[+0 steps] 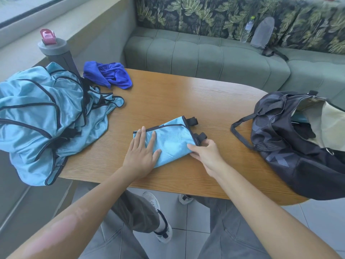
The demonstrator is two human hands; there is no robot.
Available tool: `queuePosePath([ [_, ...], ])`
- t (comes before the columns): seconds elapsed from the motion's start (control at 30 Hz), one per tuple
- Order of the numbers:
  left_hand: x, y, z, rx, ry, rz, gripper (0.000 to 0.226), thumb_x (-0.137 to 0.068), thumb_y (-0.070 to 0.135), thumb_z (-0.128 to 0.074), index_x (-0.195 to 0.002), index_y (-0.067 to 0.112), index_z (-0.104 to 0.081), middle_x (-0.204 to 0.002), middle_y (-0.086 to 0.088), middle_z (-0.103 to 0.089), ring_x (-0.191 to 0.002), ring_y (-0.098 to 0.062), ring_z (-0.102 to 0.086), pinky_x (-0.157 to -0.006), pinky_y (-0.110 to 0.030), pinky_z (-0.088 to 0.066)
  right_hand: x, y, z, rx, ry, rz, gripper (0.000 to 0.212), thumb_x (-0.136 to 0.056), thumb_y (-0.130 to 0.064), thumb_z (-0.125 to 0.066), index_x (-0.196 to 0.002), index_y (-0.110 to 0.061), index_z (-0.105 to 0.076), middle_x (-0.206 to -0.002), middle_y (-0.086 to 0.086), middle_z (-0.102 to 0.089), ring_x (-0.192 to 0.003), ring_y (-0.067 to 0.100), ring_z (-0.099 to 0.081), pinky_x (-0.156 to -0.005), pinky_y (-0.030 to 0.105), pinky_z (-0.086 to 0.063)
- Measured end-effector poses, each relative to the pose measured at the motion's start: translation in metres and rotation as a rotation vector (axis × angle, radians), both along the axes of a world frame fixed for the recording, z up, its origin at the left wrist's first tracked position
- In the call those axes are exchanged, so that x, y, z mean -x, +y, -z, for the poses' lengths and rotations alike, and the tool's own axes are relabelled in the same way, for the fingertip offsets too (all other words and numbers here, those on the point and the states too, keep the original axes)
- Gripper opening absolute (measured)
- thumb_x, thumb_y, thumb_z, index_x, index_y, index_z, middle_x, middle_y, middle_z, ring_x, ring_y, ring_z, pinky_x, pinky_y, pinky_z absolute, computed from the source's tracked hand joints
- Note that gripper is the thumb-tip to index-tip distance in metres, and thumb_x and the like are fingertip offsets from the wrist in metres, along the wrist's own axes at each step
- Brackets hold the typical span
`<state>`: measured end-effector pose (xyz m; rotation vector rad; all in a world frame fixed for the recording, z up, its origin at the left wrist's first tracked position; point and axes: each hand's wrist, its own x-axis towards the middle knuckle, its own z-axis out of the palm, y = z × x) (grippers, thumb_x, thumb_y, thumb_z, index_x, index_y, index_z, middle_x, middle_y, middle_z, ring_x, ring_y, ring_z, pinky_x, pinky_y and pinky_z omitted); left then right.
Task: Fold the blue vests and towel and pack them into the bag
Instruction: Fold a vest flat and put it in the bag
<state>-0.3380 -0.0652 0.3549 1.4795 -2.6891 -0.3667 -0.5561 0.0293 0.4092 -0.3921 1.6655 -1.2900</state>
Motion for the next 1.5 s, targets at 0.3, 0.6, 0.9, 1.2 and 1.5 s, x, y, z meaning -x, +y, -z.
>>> queuePosePath([
  [0.3,0.000,0.000,0.002,0.017,0.000,0.001,0.082,-0.092,0.063,0.003,-0.163,0.023,0.009,-0.168,-0.015,0.019,-0.156,-0.026,0.018,-0.126,-0.043,0.002,0.014,-0.021,-0.009,0.088,-0.558,0.051,0.035,-0.090,0.013,-0.062,-0.118,-0.008,-0.065,-0.117,0.012,-0.073,-0.107,0.019,-0.069,-0.090,0.026,-0.053],
  [0.6,0.000,0.000,0.006,0.029,0.022,-0.010,0.074,-0.100,0.059,-0.008,-0.163,0.023,0.005,-0.169,-0.015,0.017,-0.156,-0.026,0.018,-0.126,-0.043,0.003,0.044,-0.022,-0.004,-0.260,0.224,-0.135,0.027,-0.077,-0.003,-0.086,-0.099,0.000,-0.072,-0.098,0.010,-0.075,-0.082,0.015,-0.069,-0.087,0.031,-0.059],
  [0.9,0.007,0.012,-0.005,-0.048,0.039,-0.128,0.075,-0.102,0.060,-0.012,-0.164,0.021,0.005,-0.167,-0.017,0.020,-0.155,-0.029,0.020,-0.126,-0.045,0.005,0.055,-0.013,-0.012,-0.133,-0.022,0.005,0.022,-0.087,0.001,-0.074,-0.108,-0.001,-0.067,-0.109,0.016,-0.071,-0.099,0.021,-0.069,-0.079,0.026,-0.058],
  [1.2,0.030,0.055,-0.061,-0.514,0.032,-0.448,0.070,-0.099,0.051,-0.041,-0.154,0.010,-0.026,-0.159,-0.025,-0.012,-0.147,-0.040,-0.010,-0.119,-0.050,-0.012,0.035,0.024,-0.010,-0.079,0.692,-0.122,0.012,-0.095,-0.019,-0.065,-0.103,-0.028,-0.066,-0.099,-0.009,-0.072,-0.092,0.010,-0.069,-0.085,0.033,-0.057],
  [1.5,-0.005,0.002,-0.058,-0.070,0.204,-0.114,0.026,-0.100,0.026,-0.058,-0.120,0.016,-0.045,-0.118,-0.007,-0.043,-0.087,-0.028,-0.055,-0.077,-0.043,-0.053,-0.026,0.040,-0.005,0.119,1.102,-0.577,0.037,-0.098,-0.034,-0.062,-0.132,-0.019,-0.061,-0.131,-0.009,-0.059,-0.125,0.008,-0.047,-0.109,0.030,-0.039],
])
